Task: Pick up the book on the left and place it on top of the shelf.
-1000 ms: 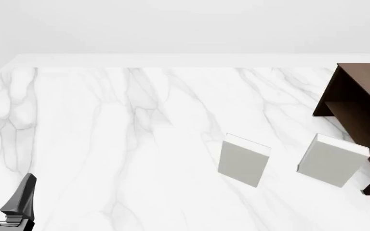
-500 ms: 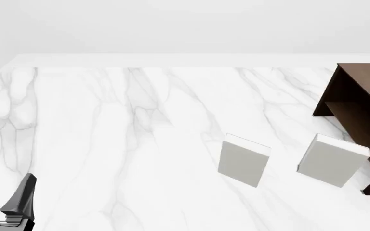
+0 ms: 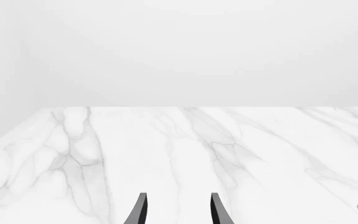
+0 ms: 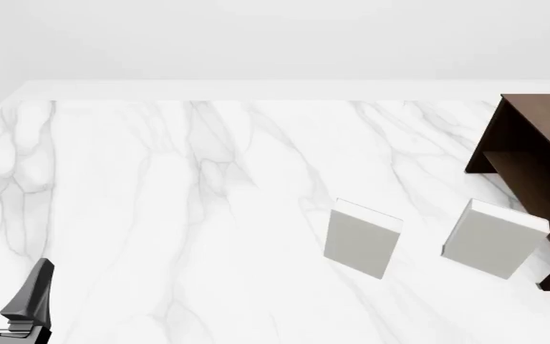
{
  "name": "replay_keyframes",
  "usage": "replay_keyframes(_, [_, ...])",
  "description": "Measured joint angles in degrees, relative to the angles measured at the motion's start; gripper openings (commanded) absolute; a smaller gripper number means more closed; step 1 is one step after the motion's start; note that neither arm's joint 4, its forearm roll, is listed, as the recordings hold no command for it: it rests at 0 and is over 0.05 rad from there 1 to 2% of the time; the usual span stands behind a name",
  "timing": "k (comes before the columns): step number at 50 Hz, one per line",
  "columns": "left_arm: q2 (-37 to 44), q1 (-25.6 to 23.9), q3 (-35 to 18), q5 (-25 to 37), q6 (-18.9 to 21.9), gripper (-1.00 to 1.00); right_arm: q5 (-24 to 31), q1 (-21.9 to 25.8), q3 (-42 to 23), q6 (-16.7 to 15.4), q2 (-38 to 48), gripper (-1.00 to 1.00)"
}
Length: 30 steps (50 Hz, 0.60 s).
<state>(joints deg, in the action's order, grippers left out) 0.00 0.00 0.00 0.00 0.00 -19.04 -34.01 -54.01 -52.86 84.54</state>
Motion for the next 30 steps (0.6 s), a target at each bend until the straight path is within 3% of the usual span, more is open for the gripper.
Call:
replay_keyframes(5, [0.00, 0.00, 0.00, 0.00, 0.00, 1.00, -0.16, 0.03, 0.07, -0.04, 0.02, -1.00])
replay_keyframes(6, [0.00, 0.00, 0.00, 0.00, 0.00, 1.00, -0.18, 0.03, 0.08, -0.05, 0.02, 1.00])
replay_keyframes(30, [0.00, 0.00, 0.00, 0.00, 0.00, 1.00, 1.04, 0.44, 2.58, 3.16, -2.85, 1.00])
